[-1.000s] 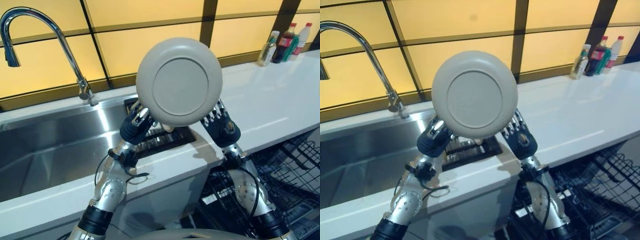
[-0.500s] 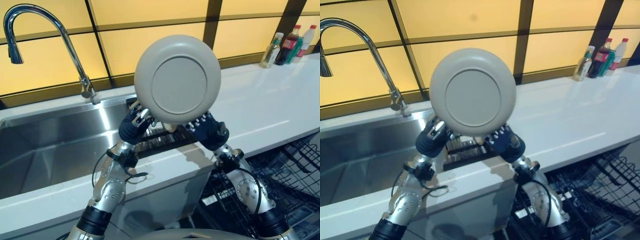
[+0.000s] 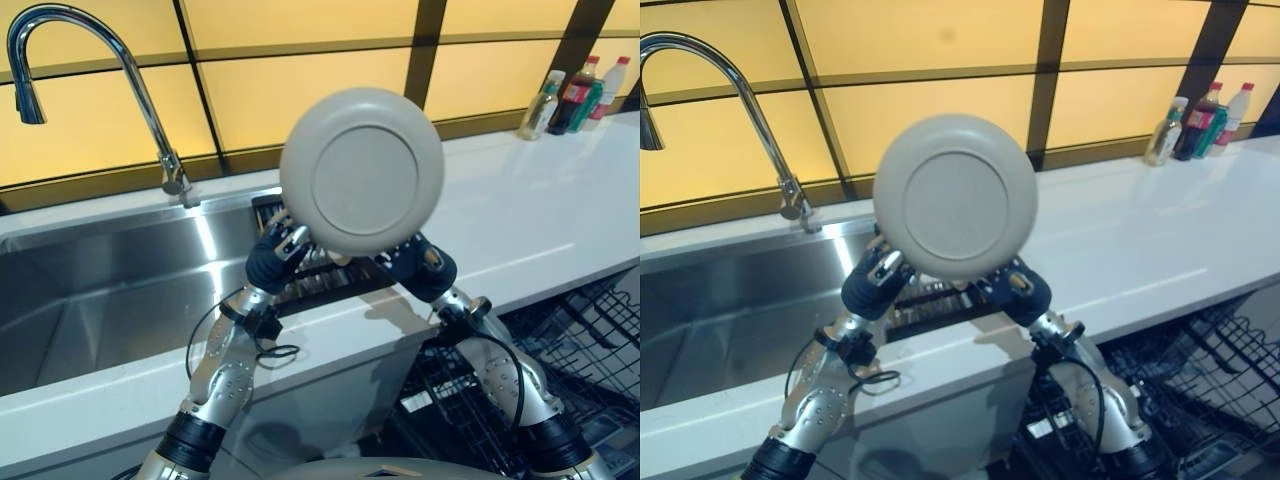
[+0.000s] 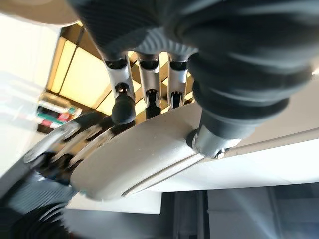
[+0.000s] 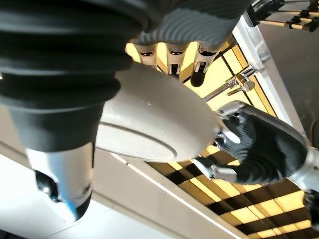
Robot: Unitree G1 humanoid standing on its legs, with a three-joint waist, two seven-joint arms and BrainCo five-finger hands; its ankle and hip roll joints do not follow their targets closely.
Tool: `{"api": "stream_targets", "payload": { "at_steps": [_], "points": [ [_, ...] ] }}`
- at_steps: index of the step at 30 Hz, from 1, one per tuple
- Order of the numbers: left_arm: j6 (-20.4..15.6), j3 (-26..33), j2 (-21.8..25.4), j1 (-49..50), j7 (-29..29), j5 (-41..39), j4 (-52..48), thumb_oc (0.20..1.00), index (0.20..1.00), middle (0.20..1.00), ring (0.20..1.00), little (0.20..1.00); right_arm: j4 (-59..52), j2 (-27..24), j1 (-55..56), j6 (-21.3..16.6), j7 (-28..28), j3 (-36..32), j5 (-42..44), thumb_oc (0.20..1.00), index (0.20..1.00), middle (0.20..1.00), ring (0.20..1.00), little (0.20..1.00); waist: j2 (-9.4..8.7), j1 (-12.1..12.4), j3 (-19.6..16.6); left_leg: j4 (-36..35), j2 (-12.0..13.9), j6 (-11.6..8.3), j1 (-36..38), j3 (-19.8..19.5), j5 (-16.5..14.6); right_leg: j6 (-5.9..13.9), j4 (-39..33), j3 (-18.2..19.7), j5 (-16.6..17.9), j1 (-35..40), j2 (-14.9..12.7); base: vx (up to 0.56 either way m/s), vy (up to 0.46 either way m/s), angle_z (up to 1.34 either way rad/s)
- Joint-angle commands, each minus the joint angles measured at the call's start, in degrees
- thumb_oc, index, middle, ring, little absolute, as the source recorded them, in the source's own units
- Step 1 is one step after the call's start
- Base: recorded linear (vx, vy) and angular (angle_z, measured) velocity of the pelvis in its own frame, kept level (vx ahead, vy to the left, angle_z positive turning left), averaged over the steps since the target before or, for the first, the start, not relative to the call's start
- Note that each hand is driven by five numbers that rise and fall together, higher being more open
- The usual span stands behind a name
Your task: Pick up plates and place into dishwasher.
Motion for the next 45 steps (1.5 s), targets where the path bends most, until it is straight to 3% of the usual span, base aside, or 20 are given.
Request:
{"api": "stream_targets", "payload": {
  "at_steps": [1,10,11,12,25,30,31,32,33,39,40,45],
  "points": [
    [0.0,-3.2,1.8,-1.9,-6.1,-2.1,0.7,0.2,0.2,0.2,0.2,0.2,-5.1,2.0,-7.8,-2.0,-1.4,-2.9,-1.5,1.0,1.0,1.0,1.0,1.0,-1.41,0.3,1.0,4.5,-4.4,5.37,-3.9,-1.7,-5.0,0.16,5.4,-4.7,-5.3,-0.2,0.4,0.0,0.0,0.0],
    [-1.7,-5.2,3.1,-1.2,-5.5,0.7,2.3,0.2,0.2,0.2,0.2,0.2,-4.8,1.0,-10.2,-3.0,-2.5,-1.4,-1.4,1.0,1.0,1.0,1.0,1.0,-1.16,0.7,1.0,4.1,-4.5,5.54,-3.6,-1.8,-5.0,0.28,5.3,-4.9,-5.5,0.1,0.2,0.0,0.0,0.0],
    [-1.5,-5.1,3.2,-1.1,-5.7,0.6,2.2,0.2,0.2,0.2,0.2,0.2,-5.1,1.0,-10.2,-3.4,-3.0,-1.6,-1.5,0.793,0.793,0.793,0.793,0.793,-1.18,0.8,1.0,4.1,-4.5,5.51,-3.6,-1.8,-5.0,0.33,5.3,-5.0,-5.6,0.1,0.2,0.0,0.0,0.0],
    [-1.5,-5.2,3.2,-1.1,-5.8,0.5,2.2,0.2,0.2,0.2,0.2,0.2,-5.0,1.1,-10.4,-3.5,-3.4,-1.7,-1.6,0.2,0.2,0.2,0.2,0.2,-1.21,0.8,1.0,4.1,-4.5,5.49,-3.6,-1.9,-5.0,0.33,5.2,-5.1,-5.5,0.2,0.2,0.0,0.0,0.0],
    [-2.4,-5.4,3.0,-0.6,-5.7,0.3,2.8,0.2,0.2,0.2,0.2,0.2,-5.1,0.7,-9.9,-3.8,-2.6,-2.0,-3.9,0.2,0.2,0.2,0.2,0.2,-1.26,0.4,1.2,4.4,-4.4,5.62,-3.5,-1.1,-5.2,0.41,5.2,-4.5,-5.4,0.0,0.2,0.0,0.0,0.0],
    [-2.6,-4.6,1.3,-1.5,-0.1,-2.1,2.5,0.2,0.2,0.2,0.2,0.2,-4.5,2.3,-6.9,-6.8,-5.4,-3.2,-1.1,0.2,0.2,0.2,0.2,0.2,-1.27,-0.5,1.4,4.2,-4.3,5.75,-3.3,-0.6,-5.2,0.49,5.4,-3.7,-5.4,-0.2,0.5,0.0,0.0,0.0],
    [-2.7,-4.3,0.2,-1.4,2.5,-3.0,2.5,0.517,0.517,0.517,0.517,0.517,-3.7,3.7,-5.3,-8.5,-6.4,-4.3,-0.7,0.2,0.2,0.2,0.2,0.2,-1.22,-1.0,1.4,4.1,-4.0,5.72,-3.1,-0.2,-5.2,0.52,5.6,-3.6,-5.3,-0.3,0.7,0.0,0.0,0.0],
    [-2.5,-4.1,-0.3,-1.2,3.4,-3.0,2.4,0.912,0.912,0.912,0.912,0.912,-3.5,4.3,-4.5,-9.2,-6.7,-4.8,-0.9,0.2,0.2,0.2,0.2,0.2,-1.19,-1.1,1.4,4.0,-3.9,5.71,-3.0,-0.1,-5.2,0.54,5.6,-3.5,-5.3,-0.3,0.7,0.0,0.0,0.0],
    [-1.5,-3.7,-1.3,-0.4,4.8,-3.6,2.0,1.0,1.0,1.0,1.0,1.0,-3.2,5.3,-2.5,-11.5,-8.0,-6.0,-1.8,0.2,0.2,0.2,0.2,0.2,-1.16,-1.5,1.5,3.8,-3.8,5.71,-2.8,0.0,-5.1,0.59,5.6,-3.4,-5.2,-0.3,0.8,0.0,0.0,0.0],
    [2.4,-4.4,-2.4,3.4,4.0,-5.3,-2.4,1.0,1.0,1.0,1.0,1.0,-2.4,6.1,4.9,-17.9,-10.3,-10.4,-4.4,0.2,0.2,0.2,0.2,0.2,-1.02,-3.5,2.2,4.3,-3.6,5.95,-2.8,1.0,-5.2,0.82,6.0,-2.1,-4.8,-1.1,0.9,-0.02,-0.008,-0.02],
    [3.5,-5.4,-2.4,2.9,3.5,-7.1,-3.2,1.0,1.0,1.0,1.0,1.0,-1.8,5.5,5.8,-20.8,-12.2,-11.2,-6.3,0.2,0.2,0.2,0.2,0.2,-0.92,-4.2,2.5,4.3,-3.7,6.15,-2.8,1.4,-5.3,0.92,6.0,-1.6,-4.7,-1.3,1.0,-0.05,0.001,-0.14],
    [4.4,-12.5,-3.4,-0.6,0.6,-7.8,-5.1,1.0,1.0,1.0,1.0,1.0,2.5,6.6,4.3,-27.5,-16.6,-12.5,-8.2,0.2,0.2,0.2,0.2,0.2,-0.27,-6.3,3.2,4.0,-3.8,6.44,-2.3,2.5,-5.7,1.39,5.9,-0.1,-4.4,-1.6,1.2,-0.04,0.0,-0.15]
  ]
}}
